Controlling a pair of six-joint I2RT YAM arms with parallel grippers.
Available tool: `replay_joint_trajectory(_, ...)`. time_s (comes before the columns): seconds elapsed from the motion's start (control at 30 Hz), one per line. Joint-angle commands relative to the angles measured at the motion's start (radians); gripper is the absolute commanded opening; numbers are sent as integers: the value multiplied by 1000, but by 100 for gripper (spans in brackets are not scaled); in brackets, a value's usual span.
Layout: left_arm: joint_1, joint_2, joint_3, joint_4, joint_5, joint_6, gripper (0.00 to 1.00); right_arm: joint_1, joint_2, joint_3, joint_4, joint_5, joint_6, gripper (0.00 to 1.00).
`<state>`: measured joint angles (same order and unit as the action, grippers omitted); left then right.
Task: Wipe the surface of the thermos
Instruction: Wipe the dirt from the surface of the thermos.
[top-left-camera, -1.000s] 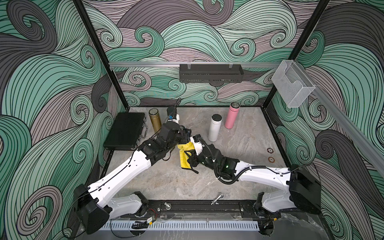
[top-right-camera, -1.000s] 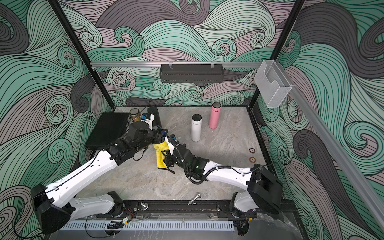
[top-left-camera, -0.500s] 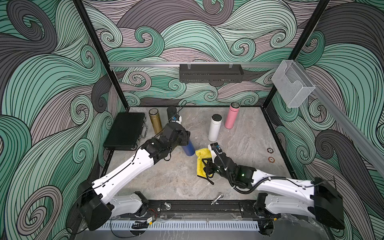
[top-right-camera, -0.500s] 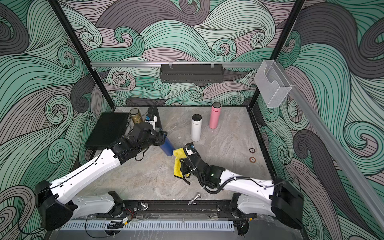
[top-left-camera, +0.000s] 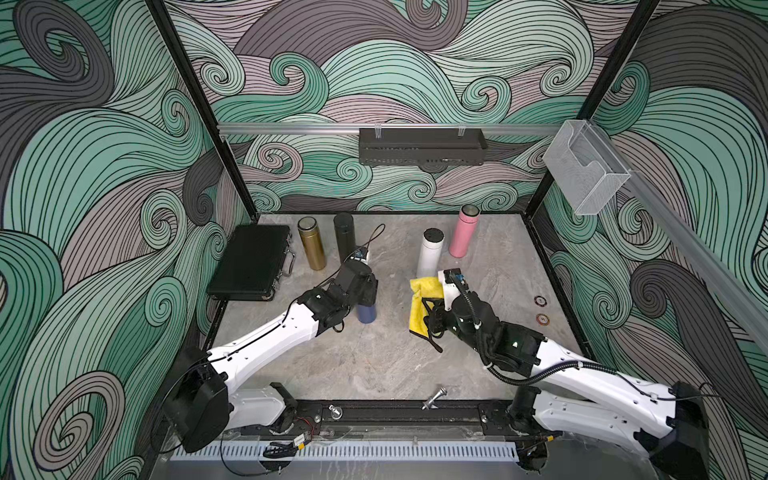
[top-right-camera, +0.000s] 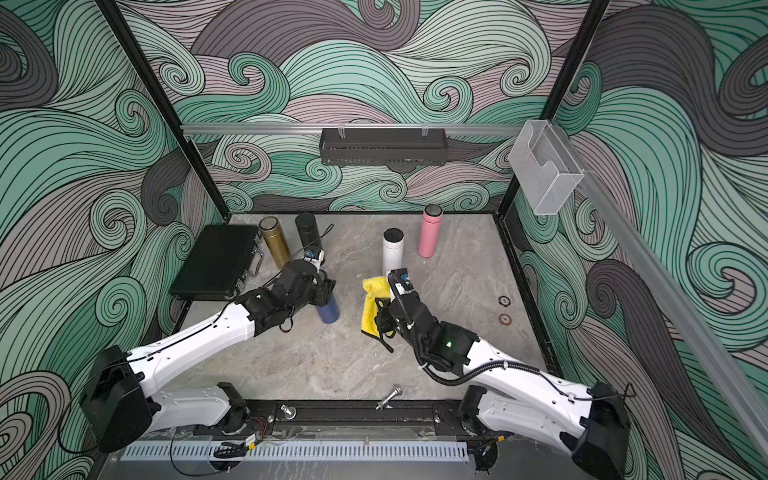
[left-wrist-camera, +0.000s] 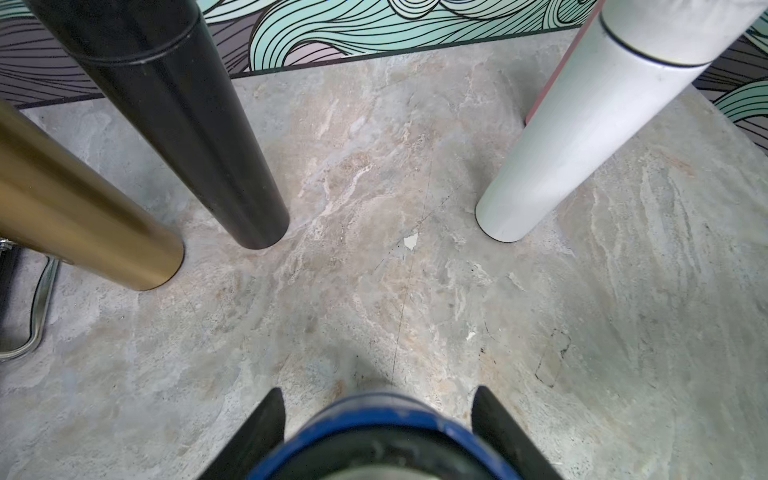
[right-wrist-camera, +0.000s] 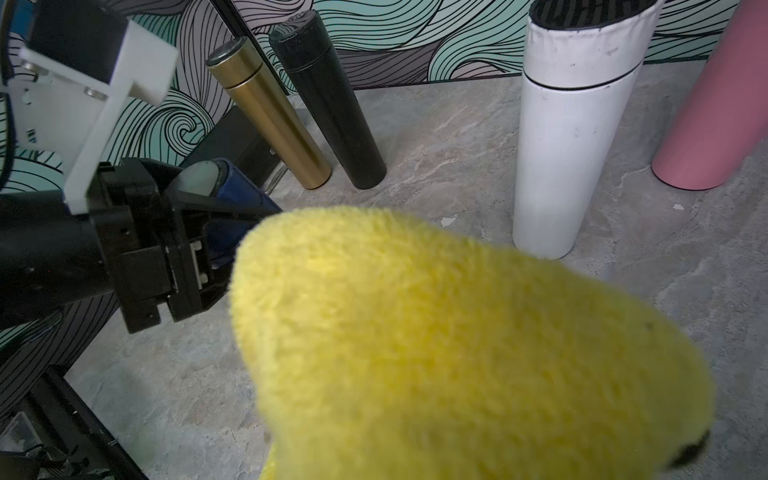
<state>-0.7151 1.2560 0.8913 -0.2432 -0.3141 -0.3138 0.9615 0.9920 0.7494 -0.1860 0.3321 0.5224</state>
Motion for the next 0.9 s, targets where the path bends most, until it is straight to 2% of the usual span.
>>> replay_joint_trajectory(0.0, -9, -33, -6, 89, -6, 34, 23, -31, 17, 94, -29, -36, -36, 0)
replay_joint_trajectory(0.2, -16, -34, -31, 103, 10, 50, 39, -94, 83, 223, -62, -113, -74, 0)
replay_joint_trajectory(0.3, -24, -42, -41, 112, 19, 63, 46, -143, 146, 289, -77, -194, -66, 0)
replay_joint_trajectory(0.43, -33, -39, -41, 110, 24, 89, 53, -224, 273, 412, -106, -364, -44, 0)
replay_joint_trajectory(0.6, -45, -37, -35, 107, 29, 100, 56, -283, 421, 538, -121, -528, -39, 0)
replay_joint_trajectory(0.87, -63, -41, -34, 107, 11, 119, 61, -299, 565, 672, -147, -626, -41, 0)
